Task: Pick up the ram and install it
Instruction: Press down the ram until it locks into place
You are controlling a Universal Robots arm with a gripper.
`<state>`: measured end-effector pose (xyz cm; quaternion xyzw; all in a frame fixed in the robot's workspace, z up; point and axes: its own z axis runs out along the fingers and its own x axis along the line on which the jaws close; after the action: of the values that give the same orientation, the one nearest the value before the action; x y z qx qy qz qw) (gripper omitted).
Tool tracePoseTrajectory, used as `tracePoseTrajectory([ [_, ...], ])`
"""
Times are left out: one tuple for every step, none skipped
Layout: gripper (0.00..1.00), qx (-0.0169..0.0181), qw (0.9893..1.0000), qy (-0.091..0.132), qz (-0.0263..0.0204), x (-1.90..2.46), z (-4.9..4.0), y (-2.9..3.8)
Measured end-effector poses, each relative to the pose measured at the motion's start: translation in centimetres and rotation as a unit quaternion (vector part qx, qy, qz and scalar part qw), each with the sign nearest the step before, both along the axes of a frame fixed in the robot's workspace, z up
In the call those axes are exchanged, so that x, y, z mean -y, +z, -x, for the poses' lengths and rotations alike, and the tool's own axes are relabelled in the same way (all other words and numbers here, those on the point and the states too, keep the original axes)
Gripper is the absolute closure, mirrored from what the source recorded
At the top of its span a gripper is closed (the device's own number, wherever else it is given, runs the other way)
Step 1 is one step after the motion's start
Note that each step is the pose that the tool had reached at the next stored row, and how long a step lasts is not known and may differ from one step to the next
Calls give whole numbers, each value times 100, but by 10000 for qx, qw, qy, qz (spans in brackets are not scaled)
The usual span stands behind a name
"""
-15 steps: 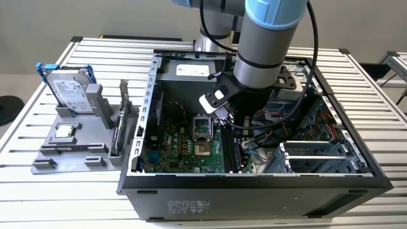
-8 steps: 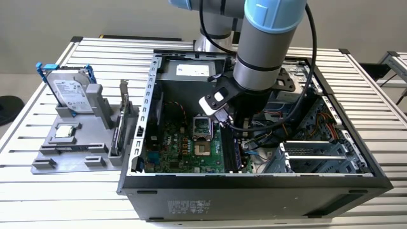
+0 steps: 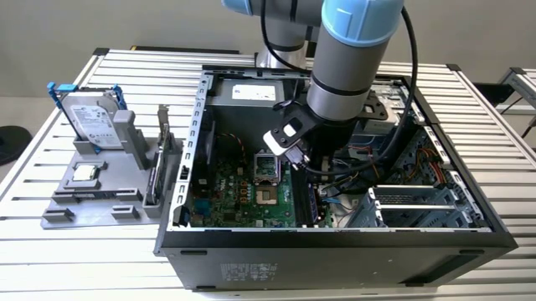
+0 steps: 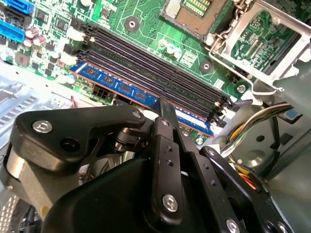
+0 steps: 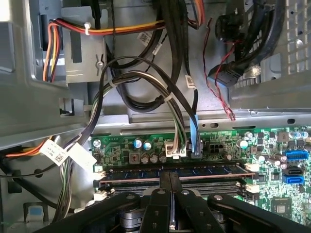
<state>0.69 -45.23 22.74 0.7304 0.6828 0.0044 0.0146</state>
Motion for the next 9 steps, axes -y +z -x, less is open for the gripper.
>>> tracePoseTrajectory([
  [100, -2, 10000, 21, 1, 1, -1, -7],
  [100, -1, 10000, 31, -5, 1, -1, -17],
  [100, -1, 10000, 41, -8, 0, -1, -29],
  [100, -2, 10000, 48, -6, 1, 0, -37],
  [100, -3, 10000, 54, -5, 1, -1, -46],
  [100, -3, 10000, 56, -5, 2, 0, -54],
  [100, -3, 10000, 58, -5, 2, 0, -63],
  [100, -2, 10000, 59, -9, 1, -1, -73],
  [100, -2, 10000, 60, -7, 1, -1, -81],
])
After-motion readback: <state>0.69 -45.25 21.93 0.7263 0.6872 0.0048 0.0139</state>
